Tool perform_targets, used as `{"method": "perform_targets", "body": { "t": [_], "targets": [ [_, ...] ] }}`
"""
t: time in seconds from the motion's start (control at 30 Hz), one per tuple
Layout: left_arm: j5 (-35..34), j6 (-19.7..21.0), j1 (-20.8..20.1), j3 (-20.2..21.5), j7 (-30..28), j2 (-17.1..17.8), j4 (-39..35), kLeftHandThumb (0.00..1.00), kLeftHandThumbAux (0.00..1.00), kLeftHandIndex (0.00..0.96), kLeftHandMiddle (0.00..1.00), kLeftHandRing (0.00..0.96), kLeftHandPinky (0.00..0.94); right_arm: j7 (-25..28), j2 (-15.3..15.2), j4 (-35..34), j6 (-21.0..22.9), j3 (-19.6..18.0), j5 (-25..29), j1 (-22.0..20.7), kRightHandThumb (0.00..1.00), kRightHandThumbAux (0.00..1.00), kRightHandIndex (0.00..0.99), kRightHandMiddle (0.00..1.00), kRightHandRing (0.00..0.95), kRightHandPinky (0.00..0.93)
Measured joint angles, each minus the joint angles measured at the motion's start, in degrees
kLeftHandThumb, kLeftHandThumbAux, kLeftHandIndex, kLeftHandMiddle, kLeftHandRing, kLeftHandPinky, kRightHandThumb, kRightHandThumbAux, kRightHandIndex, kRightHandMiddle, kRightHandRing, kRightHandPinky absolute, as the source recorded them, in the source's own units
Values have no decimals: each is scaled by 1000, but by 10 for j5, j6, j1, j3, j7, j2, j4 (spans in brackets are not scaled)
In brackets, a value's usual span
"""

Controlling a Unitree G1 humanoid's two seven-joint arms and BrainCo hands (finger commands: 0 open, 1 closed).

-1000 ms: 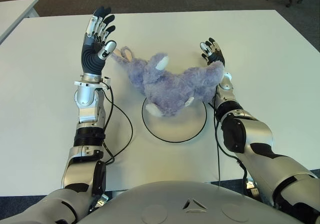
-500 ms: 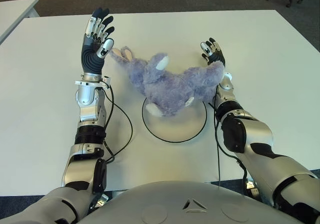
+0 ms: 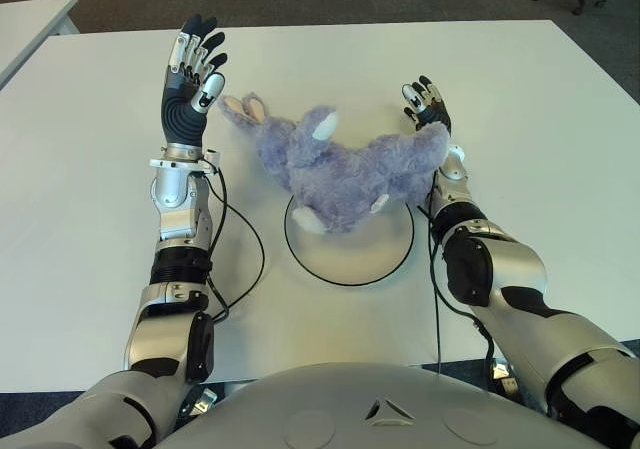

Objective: Put the doll into the plate.

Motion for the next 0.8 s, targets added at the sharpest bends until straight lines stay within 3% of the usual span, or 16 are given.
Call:
{"method": "perform_targets", "body": {
  "t": [0.8],
  "targets": [
    [1, 6, -19, 3, 0, 6, 34, 80, 475, 3, 102, 112, 129, 0, -2, 0, 0, -1, 0, 0, 81, 589, 28, 53, 48, 62]
  ]
}}
